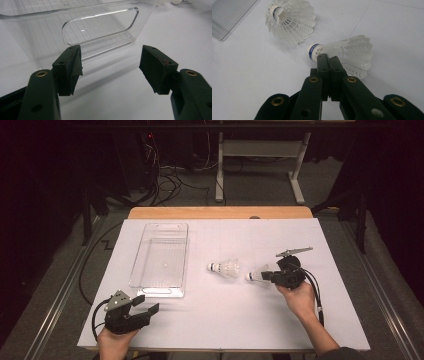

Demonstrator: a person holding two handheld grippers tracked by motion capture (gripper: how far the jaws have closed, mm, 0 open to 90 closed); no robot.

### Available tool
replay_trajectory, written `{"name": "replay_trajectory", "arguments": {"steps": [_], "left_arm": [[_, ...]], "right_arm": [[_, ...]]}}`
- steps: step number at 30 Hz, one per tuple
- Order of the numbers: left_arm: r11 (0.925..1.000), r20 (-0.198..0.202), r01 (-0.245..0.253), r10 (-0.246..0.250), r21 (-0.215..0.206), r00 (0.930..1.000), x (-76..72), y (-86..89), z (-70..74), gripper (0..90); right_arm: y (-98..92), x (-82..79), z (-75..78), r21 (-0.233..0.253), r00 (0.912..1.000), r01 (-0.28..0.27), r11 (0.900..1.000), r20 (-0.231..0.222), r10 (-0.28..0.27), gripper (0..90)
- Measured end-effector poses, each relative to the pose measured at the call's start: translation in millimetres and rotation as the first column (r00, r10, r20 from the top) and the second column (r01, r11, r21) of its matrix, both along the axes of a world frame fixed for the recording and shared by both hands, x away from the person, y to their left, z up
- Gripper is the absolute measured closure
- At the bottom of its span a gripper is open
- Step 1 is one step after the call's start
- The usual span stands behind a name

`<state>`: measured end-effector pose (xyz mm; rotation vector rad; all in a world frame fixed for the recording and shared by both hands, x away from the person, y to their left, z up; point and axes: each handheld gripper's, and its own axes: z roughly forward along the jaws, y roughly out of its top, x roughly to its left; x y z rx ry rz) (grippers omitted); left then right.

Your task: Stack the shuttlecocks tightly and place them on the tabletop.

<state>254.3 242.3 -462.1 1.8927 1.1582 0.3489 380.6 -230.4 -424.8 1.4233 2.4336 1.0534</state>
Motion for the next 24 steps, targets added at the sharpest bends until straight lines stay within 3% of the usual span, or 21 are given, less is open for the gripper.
{"name": "replay_trajectory", "arguments": {"steps": [8, 24], "left_arm": [[1.0, 0.0, 0.001, -0.001, 0.001, 1.0, 0.1, -0.1, -0.1, 35.0], [1.0, 0.001, 0.001, -0.001, 0.002, 1.0, -0.2, 0.6, 0.4, 35.0]], "right_arm": [[5.4, -1.2, 2.5, -0.004, 0.9992, -0.03, 1.0, 0.028, 0.03, 90.0], [14.2, 2.0, 9.7, 0.01, 0.9983, -0.046, 0.999, 0.037, 0.045, 90.0]]}}
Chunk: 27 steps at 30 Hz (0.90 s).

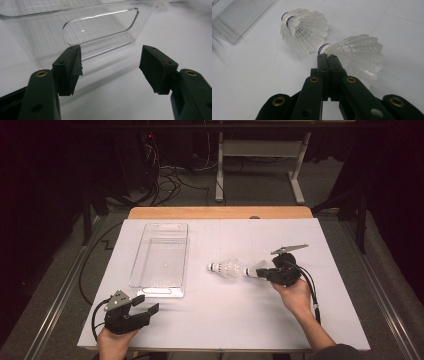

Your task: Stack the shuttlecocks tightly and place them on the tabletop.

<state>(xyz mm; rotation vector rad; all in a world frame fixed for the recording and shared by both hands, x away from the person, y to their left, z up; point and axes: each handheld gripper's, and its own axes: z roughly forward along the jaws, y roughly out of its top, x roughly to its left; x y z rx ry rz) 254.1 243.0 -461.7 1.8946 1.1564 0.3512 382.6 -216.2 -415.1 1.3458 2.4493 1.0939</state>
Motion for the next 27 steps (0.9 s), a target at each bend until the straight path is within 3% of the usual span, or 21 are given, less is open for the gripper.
{"name": "replay_trajectory", "arguments": {"steps": [27], "left_arm": [[1.0, 0.0, 0.0, 0.0, -0.002, 1.0, 0.1, -0.1, 0.0, 35.0]], "right_arm": [[20.0, 8.8, 4.1, 0.043, 0.9992, -0.04, 0.998, 0.002, 0.04, 90.0]]}}
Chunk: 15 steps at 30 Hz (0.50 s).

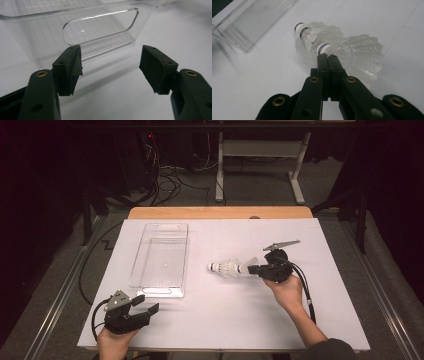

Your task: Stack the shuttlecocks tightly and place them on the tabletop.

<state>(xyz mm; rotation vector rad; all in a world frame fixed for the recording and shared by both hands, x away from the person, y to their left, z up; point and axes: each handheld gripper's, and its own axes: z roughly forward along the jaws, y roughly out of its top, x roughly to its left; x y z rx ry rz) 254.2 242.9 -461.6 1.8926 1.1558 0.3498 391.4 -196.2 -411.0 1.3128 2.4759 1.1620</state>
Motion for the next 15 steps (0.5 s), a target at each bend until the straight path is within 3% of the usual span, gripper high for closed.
{"name": "replay_trajectory", "arguments": {"steps": [15], "left_arm": [[1.0, 0.0, 0.002, -0.002, 0.0, 1.0, -0.1, 0.0, 0.1, 35.0]], "right_arm": [[10.8, 6.5, -4.7, 0.024, 0.9998, -0.012, 1.0, -0.013, 0.013, 90.0]]}}
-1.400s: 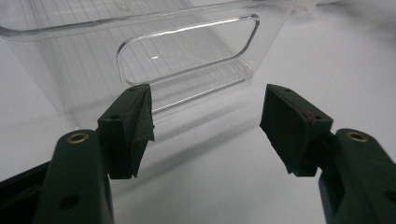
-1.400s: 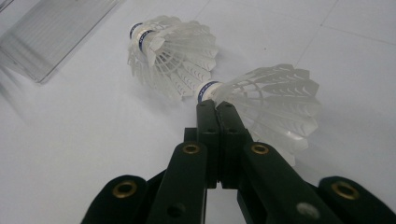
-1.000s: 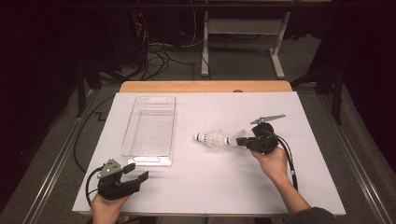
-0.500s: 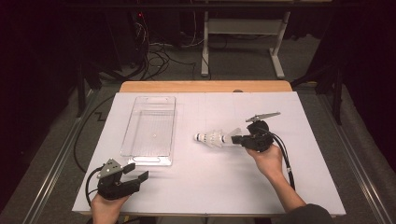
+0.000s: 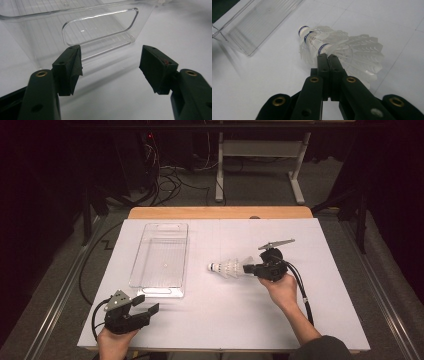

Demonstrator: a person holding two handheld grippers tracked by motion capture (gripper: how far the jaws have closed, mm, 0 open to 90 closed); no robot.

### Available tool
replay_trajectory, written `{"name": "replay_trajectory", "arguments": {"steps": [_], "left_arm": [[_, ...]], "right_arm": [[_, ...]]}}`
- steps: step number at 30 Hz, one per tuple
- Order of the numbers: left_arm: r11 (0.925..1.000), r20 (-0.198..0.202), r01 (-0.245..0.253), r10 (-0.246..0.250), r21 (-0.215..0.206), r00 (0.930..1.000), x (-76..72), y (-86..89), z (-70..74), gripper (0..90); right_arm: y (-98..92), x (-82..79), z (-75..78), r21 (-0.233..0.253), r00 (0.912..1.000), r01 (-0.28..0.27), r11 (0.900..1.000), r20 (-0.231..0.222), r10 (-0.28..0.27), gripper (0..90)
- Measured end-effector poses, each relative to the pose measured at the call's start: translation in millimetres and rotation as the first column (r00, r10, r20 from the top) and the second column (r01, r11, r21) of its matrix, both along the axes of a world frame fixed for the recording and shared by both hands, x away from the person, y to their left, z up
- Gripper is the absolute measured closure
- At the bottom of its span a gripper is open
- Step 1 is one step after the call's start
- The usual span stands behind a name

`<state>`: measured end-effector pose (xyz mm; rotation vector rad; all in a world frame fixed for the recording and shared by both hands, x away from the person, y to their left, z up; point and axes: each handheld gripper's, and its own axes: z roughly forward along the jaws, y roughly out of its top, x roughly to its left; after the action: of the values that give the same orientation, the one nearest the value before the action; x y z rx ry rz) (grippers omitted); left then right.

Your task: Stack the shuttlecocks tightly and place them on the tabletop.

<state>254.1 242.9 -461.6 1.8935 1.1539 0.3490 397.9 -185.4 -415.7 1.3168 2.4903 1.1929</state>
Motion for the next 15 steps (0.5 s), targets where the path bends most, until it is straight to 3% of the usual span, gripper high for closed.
{"name": "replay_trajectory", "arguments": {"steps": [15], "left_arm": [[1.0, 0.001, 0.001, -0.001, -0.001, 1.0, -0.2, 0.0, 0.0, 35.0]], "right_arm": [[9.9, 4.8, -5.6, 0.03, 0.9998, -0.016, 0.999, -0.007, 0.016, 90.0]]}}
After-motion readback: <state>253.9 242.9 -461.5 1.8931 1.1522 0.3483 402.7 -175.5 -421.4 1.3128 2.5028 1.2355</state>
